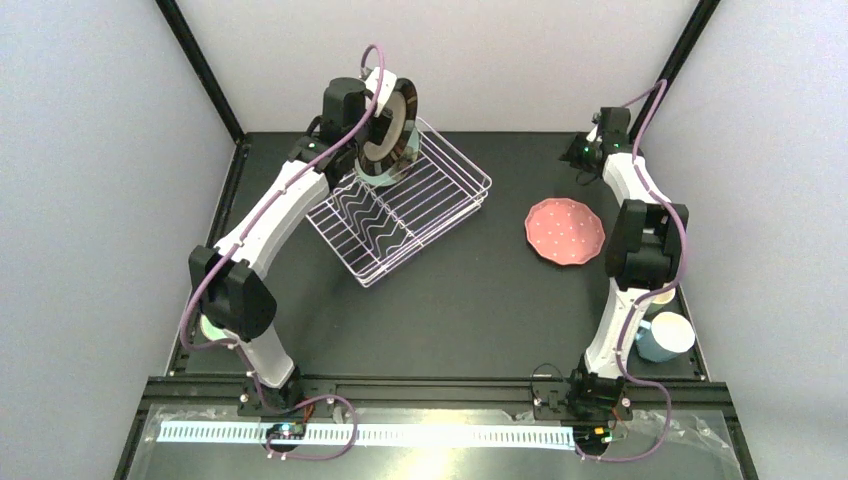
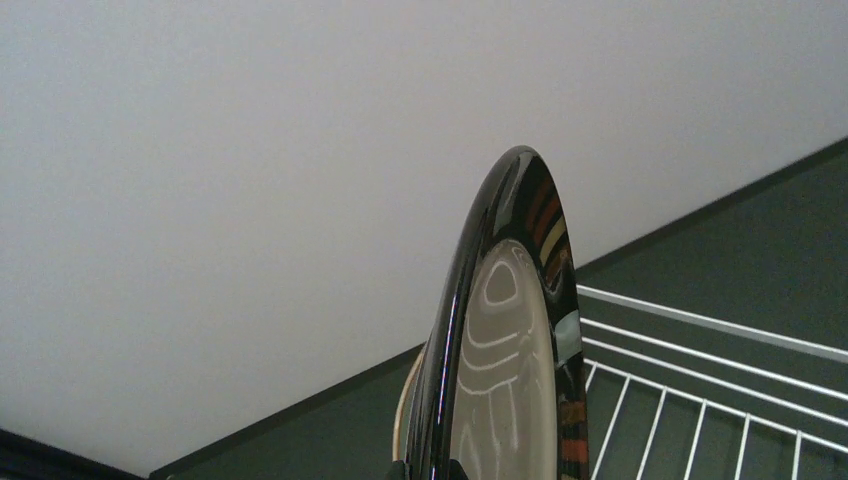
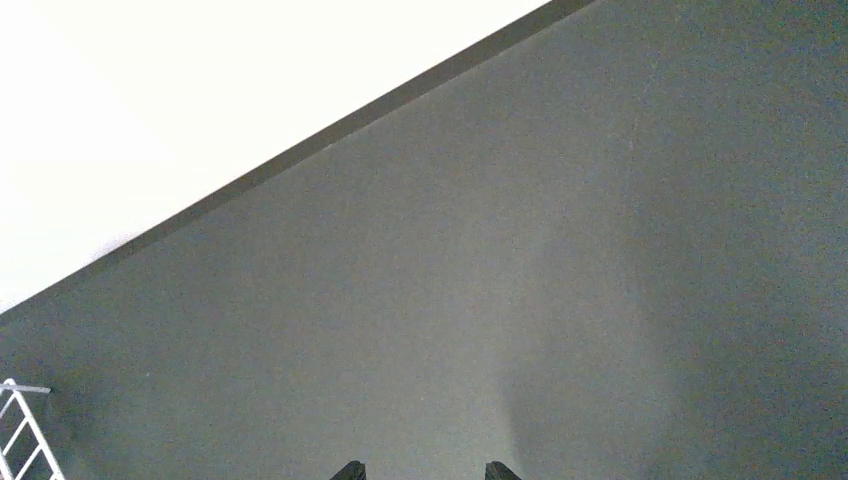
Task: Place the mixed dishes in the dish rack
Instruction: Insert the plate into the dish rack.
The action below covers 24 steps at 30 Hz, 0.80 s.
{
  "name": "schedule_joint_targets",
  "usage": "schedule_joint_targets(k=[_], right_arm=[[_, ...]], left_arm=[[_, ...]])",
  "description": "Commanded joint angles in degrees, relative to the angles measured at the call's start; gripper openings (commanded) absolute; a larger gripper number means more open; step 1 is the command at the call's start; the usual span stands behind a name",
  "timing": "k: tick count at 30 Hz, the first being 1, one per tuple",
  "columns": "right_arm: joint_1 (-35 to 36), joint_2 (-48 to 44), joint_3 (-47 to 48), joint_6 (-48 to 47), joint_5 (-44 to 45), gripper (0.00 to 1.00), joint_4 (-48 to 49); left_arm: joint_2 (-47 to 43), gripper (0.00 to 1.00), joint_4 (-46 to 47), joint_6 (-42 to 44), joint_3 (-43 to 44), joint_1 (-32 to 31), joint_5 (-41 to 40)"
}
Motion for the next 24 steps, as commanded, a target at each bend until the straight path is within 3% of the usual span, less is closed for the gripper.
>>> schedule_joint_targets(k=[1, 24], right_arm=[[0.4, 2.5, -0.3, 0.7, 0.8, 0.69, 3.6], [1.1, 2.6, -2.1, -1.1, 5.7, 0.69, 10.7]], left_arm=[[0.9, 0.01, 10.3, 3.6, 2.8, 1.1, 3.7], [6.5, 0.02, 15.5, 12.7, -1.2, 4.1, 14.4]])
